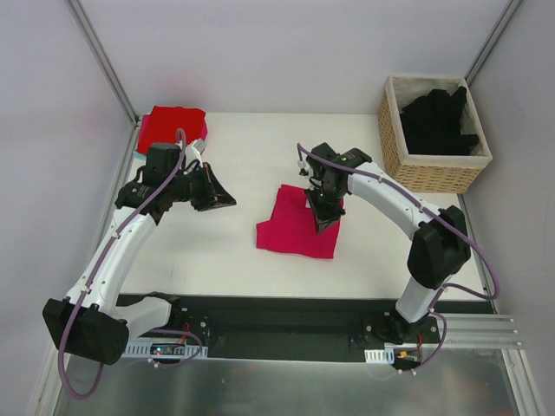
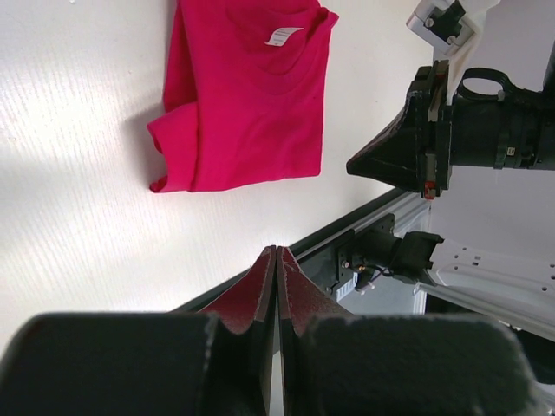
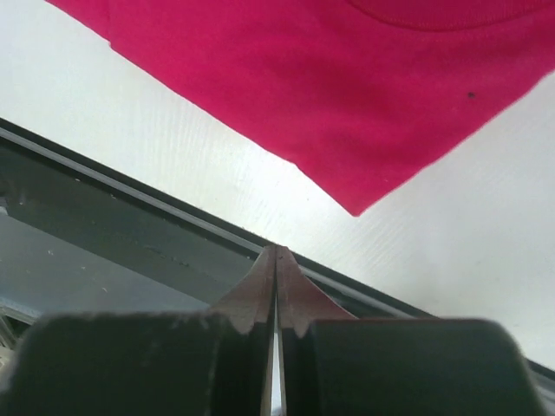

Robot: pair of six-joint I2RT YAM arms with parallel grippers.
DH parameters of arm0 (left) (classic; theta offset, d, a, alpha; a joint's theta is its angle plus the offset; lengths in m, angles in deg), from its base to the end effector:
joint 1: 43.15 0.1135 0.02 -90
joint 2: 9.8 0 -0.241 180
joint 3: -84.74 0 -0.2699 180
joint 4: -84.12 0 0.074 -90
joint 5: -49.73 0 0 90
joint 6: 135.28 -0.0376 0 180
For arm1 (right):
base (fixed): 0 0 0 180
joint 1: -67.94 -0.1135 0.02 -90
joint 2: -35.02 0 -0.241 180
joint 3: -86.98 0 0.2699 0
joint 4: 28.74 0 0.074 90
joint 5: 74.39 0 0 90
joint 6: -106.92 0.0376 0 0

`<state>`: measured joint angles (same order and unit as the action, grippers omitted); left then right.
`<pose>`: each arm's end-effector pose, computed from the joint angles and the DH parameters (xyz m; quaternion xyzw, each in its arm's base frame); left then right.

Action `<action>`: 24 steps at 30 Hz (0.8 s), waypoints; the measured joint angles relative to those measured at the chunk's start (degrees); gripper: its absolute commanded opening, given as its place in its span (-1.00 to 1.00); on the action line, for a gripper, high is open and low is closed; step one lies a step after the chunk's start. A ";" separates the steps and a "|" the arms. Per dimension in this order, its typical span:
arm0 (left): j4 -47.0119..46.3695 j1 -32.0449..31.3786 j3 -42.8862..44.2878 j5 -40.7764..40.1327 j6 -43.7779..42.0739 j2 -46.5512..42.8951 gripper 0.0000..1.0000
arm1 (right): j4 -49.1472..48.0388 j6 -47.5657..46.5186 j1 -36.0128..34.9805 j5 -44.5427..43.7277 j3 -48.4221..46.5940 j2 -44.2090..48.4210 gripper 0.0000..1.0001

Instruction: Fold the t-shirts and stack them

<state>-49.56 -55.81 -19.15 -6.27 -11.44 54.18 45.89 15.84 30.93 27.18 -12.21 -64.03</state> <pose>0.2541 -0.0786 0.3277 -0.0208 0.8559 -0.4141 0.3092 0.2809 0.2212 0.2454 -0.3345 0.9274 0.1364 0.0969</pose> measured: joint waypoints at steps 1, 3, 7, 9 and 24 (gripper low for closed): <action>0.00 0.00 0.00 -0.07 0.00 0.00 -1.00 | -0.83 -0.13 0.00 0.39 0.04 0.00 -0.98; 0.00 0.00 0.00 -0.20 0.00 0.00 -1.00 | -3.80 -0.50 0.00 1.33 0.66 0.00 -0.98; -0.13 0.02 0.00 -1.25 -0.07 -0.09 -1.00 | -13.09 -0.63 -0.02 3.10 3.48 0.00 -0.98; -0.15 0.02 0.00 -1.60 -0.09 -0.26 -1.00 | -16.92 -0.63 -0.07 3.63 4.55 -0.09 -0.98; -0.17 0.02 0.02 -2.16 0.02 -1.75 -1.00 | -23.41 -2.43 -4.04 -1.53 -0.57 -16.70 -0.98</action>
<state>-49.74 -55.79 -19.13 -8.44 -11.42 52.43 22.48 13.41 26.88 25.65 -12.77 -80.73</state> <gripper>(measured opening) 0.002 0.012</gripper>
